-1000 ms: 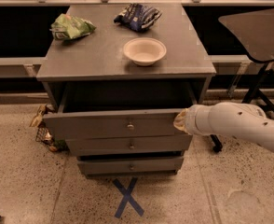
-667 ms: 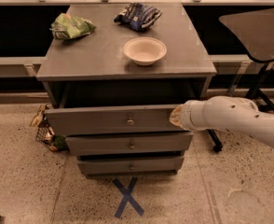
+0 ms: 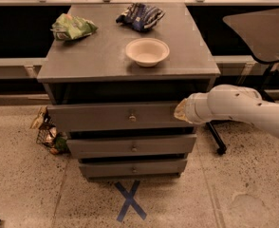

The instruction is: Close top drawer

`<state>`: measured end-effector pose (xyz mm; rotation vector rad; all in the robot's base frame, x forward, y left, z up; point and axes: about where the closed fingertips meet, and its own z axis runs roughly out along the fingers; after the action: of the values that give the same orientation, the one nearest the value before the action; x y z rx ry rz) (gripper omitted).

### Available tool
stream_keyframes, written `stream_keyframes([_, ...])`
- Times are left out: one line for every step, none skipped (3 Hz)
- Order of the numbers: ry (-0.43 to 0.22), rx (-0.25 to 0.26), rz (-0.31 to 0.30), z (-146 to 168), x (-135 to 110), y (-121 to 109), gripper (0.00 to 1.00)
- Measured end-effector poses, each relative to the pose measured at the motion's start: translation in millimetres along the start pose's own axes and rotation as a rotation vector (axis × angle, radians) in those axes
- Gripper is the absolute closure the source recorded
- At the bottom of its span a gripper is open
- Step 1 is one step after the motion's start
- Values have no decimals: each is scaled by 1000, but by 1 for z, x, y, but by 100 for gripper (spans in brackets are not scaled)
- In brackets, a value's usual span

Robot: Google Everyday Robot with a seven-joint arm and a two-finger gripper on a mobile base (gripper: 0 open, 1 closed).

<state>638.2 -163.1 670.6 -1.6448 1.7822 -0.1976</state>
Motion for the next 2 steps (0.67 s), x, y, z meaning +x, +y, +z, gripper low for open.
stream_keyframes([12,8,2,2,5,-9,100])
stream_keyframes([18,19,22,3,10,-19,100])
